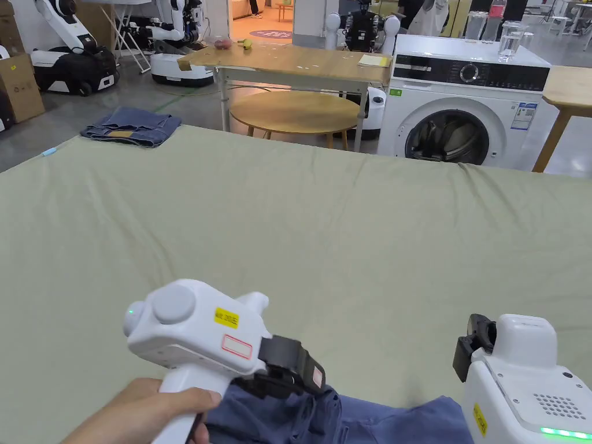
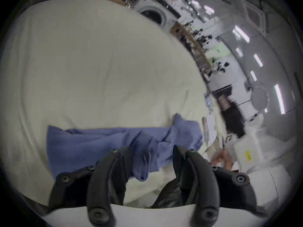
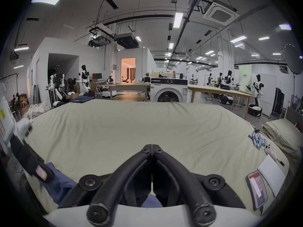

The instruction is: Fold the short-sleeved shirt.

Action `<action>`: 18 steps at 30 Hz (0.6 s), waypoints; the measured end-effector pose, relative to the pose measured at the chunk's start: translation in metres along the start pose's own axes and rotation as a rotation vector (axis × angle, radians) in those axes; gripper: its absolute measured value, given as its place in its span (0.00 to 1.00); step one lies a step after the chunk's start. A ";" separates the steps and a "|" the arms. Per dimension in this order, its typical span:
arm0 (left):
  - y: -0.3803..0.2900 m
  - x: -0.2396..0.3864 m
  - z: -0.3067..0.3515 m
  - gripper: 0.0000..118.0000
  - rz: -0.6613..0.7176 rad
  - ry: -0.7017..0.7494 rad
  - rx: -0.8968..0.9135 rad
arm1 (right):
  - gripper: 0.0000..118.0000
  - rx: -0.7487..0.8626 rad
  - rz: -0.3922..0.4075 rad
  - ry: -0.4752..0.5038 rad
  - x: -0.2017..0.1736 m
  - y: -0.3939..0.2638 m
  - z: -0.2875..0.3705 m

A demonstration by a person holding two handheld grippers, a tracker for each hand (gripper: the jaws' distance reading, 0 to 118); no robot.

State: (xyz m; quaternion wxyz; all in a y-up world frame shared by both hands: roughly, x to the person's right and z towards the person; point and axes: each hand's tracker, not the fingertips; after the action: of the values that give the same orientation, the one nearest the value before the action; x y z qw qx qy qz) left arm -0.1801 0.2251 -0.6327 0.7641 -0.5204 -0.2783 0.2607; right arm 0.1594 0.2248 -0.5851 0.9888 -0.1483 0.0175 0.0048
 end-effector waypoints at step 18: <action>-0.026 -0.022 -0.067 0.06 -0.067 -0.080 -0.098 | 0.00 0.005 -0.003 0.000 0.005 0.000 0.004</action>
State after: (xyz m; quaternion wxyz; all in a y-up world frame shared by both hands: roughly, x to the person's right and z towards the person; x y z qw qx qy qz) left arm -0.1458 0.1579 -0.6320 0.7344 -0.5366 -0.3384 0.2415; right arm 0.1648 0.2260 -0.5819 0.9891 -0.1460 0.0174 0.0035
